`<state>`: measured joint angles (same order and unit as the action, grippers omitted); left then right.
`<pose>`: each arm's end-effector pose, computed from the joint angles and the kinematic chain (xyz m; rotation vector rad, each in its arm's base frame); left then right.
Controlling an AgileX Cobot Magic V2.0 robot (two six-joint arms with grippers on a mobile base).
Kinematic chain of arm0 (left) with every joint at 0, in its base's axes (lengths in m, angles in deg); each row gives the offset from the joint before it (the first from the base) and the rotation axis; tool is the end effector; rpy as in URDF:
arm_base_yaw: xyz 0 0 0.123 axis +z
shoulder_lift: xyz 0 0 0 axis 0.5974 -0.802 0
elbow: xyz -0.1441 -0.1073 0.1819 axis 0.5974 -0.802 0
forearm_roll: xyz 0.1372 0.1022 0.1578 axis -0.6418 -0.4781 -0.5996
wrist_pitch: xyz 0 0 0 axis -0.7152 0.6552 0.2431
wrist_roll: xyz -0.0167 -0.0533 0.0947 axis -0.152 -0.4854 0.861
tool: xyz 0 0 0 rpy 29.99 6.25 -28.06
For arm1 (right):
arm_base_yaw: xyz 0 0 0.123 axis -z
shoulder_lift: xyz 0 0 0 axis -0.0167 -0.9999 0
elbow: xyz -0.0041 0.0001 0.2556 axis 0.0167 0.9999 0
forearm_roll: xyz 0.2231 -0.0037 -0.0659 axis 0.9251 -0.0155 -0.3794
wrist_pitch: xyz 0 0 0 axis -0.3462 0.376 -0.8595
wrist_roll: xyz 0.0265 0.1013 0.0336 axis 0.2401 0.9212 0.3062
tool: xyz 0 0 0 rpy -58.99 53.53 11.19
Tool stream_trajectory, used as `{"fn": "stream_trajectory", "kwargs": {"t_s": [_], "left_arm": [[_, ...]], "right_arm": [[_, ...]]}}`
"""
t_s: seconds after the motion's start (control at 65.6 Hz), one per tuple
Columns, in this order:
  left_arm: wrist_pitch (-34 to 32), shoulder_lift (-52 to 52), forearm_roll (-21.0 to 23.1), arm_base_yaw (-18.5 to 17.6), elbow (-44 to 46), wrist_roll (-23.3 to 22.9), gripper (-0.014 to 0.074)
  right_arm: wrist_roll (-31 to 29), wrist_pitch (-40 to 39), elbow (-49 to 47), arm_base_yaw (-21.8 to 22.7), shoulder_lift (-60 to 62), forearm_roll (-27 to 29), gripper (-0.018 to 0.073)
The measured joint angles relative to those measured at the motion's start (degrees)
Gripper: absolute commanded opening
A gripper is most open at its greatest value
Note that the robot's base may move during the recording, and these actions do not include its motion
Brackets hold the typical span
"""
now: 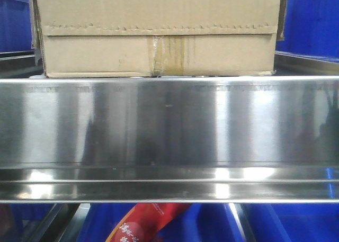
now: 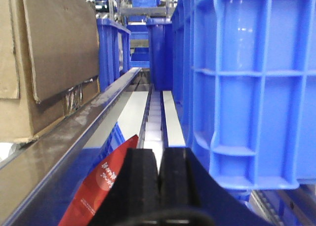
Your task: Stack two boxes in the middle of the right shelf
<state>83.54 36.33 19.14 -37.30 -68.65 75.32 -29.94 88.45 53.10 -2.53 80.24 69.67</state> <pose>0.0864 -0.0011 0.2054 0.0110 1.5669 -0.0089 0.0859 0.0026 0.2075 0.0267 1.5512 0.0732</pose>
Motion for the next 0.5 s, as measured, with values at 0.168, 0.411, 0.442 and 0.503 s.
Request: {"fn": "stream_trajectory", "kwargs": {"t_s": [0.168, 0.411, 0.442, 0.503], "left_arm": [[0.00, 0.00, 0.00, 0.00, 0.00, 0.00, -0.0111], [0.00, 0.00, 0.00, 0.00, 0.00, 0.00, -0.0111], [0.00, 0.00, 0.00, 0.00, 0.00, 0.00, -0.0111], [0.00, 0.00, 0.00, 0.00, 0.00, 0.00, -0.0111]], "right_arm": [[-0.22, -0.20, 0.00, 0.00, -0.01, 0.00, -0.0154], [-0.22, -0.20, 0.00, 0.00, -0.01, 0.00, -0.0154], [-0.22, -0.20, 0.00, 0.00, -0.01, 0.00, -0.0154], [-0.22, -0.20, 0.00, 0.00, -0.01, 0.00, -0.0154]]}}
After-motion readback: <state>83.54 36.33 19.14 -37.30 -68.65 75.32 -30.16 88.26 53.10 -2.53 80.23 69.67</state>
